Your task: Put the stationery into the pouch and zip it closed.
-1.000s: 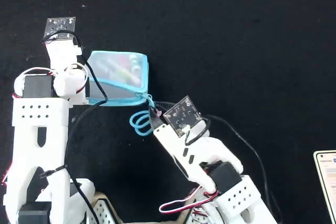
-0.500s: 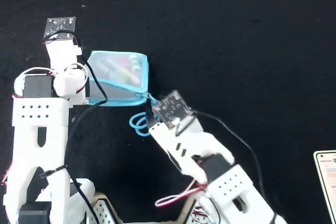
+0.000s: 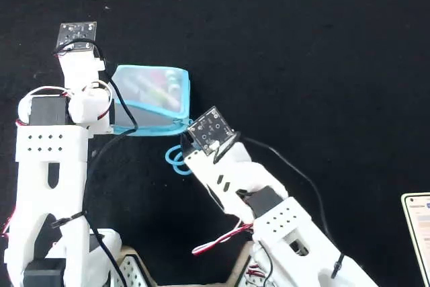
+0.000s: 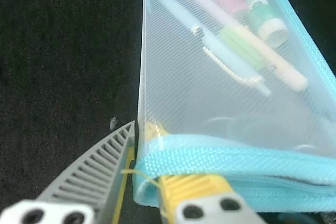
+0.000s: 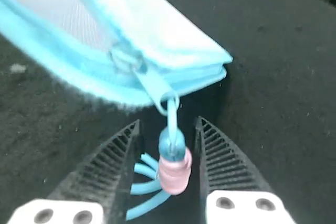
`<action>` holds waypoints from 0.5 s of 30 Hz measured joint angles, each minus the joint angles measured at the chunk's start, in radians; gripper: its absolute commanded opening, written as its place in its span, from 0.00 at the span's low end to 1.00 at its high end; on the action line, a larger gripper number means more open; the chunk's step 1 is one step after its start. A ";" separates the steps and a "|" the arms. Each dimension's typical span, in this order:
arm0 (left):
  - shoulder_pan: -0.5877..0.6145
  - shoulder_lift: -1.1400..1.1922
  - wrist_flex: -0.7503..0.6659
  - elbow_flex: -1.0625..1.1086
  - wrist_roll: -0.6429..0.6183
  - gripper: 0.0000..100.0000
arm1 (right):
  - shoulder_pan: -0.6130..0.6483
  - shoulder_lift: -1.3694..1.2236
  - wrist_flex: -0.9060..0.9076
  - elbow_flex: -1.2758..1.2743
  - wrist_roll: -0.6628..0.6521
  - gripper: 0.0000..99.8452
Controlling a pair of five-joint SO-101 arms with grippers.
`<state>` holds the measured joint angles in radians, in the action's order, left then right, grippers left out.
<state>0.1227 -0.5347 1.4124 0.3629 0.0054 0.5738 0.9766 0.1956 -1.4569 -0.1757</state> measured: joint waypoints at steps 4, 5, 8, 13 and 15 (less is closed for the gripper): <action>0.000 0.000 0.000 0.000 0.000 0.03 | 0.000 0.000 -0.015 0.000 0.000 0.10; 0.000 0.000 0.000 0.000 0.000 0.03 | 0.000 0.000 -0.015 0.000 0.000 0.05; 0.000 0.000 0.000 0.000 0.000 0.03 | 0.000 0.000 -0.015 0.000 0.000 0.02; 0.000 0.000 0.000 0.000 0.000 0.03 | 0.000 0.000 -0.012 0.005 0.000 0.01; 0.000 0.000 0.000 0.000 0.000 0.03 | -0.012 0.003 0.041 0.048 -0.002 0.01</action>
<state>0.1227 -0.5347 1.4124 0.3629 0.0054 0.5616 0.9797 0.2371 -1.4093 -0.1772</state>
